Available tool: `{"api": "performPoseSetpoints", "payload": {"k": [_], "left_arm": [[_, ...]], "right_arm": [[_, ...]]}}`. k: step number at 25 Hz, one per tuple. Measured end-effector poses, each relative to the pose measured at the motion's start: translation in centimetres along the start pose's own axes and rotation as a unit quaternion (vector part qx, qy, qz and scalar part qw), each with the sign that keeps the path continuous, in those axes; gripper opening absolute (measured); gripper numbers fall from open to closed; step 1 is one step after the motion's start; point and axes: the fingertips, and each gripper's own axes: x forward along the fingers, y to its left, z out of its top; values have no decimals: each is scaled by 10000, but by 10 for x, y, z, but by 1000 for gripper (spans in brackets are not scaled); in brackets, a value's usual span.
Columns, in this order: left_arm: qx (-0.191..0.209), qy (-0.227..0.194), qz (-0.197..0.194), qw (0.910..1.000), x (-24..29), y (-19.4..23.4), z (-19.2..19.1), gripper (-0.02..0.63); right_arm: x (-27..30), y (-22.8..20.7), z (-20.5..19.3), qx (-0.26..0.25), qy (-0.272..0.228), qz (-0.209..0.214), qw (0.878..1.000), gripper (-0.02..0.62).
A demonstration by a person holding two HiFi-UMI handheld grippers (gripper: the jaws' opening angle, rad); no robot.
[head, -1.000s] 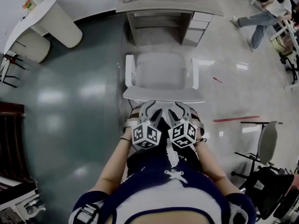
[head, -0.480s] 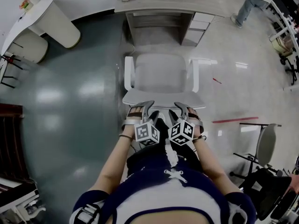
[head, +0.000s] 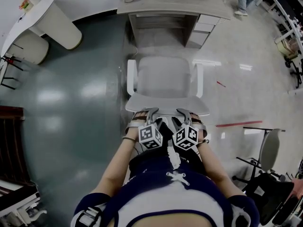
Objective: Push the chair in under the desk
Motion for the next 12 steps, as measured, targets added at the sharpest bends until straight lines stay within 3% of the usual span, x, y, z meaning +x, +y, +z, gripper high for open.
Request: {"api": "performPoseSetpoints", "payload": {"k": [6, 12], "left_arm": [[-85, -79, 43, 9999, 4, 8, -1, 169], [-428, -179, -102, 9989, 7, 14, 1, 179]], "right_arm": [[1, 0, 0, -174, -117, -37, 9998, 144], [5, -4, -1, -191, -116, 12, 9997, 144]]}}
